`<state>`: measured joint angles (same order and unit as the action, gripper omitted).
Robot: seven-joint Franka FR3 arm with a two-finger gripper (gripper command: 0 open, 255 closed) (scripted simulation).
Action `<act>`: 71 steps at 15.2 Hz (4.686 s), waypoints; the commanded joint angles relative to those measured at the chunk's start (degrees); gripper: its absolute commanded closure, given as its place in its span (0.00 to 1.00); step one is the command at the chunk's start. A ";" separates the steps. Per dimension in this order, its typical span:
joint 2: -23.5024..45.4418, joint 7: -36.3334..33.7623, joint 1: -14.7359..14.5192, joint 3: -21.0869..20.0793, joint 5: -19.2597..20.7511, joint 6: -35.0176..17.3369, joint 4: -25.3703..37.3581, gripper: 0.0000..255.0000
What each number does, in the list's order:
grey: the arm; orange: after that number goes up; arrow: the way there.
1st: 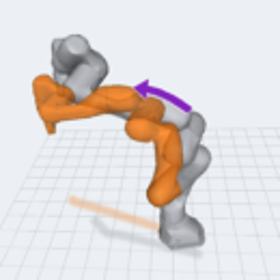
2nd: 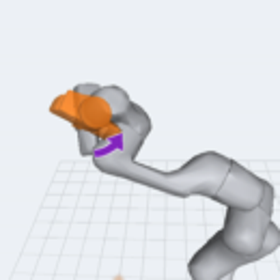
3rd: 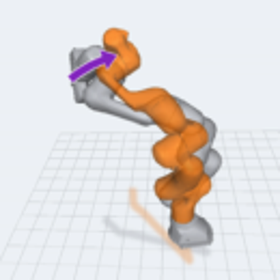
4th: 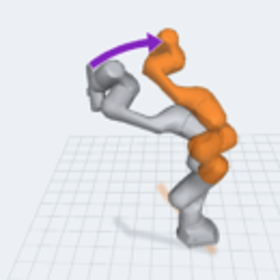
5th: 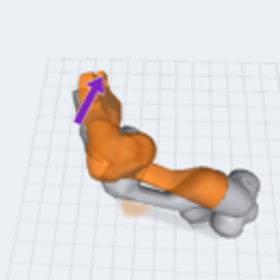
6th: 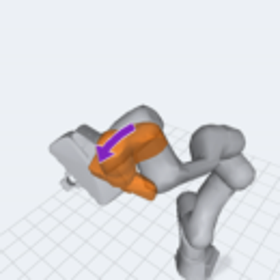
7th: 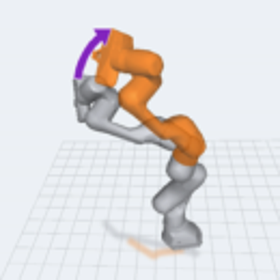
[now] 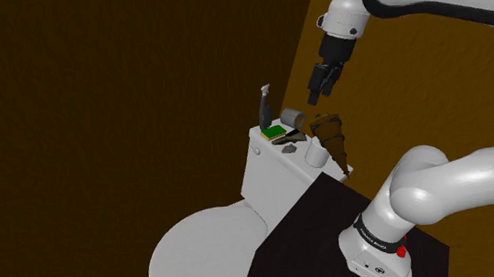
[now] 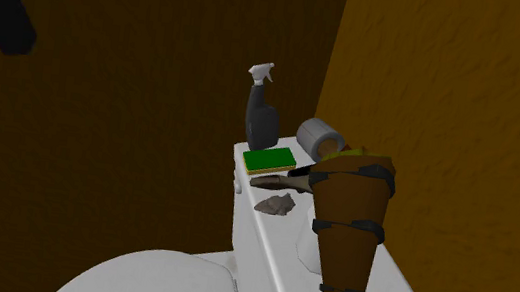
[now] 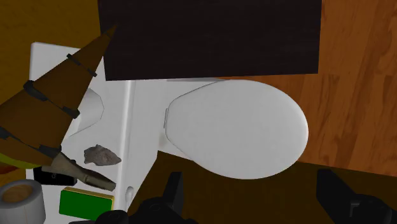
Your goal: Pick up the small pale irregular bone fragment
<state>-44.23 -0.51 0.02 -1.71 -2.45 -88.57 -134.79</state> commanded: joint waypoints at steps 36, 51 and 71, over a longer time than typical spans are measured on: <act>59.35 78.94 1.95 31.99 -0.19 -41.23 10.35 0.00; 82.47 92.91 10.51 24.88 -7.60 -45.99 27.10 0.00; 78.07 92.33 9.34 26.38 -5.93 -42.29 26.52 1.00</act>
<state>34.49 91.95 9.56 24.46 -8.64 -131.42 -108.18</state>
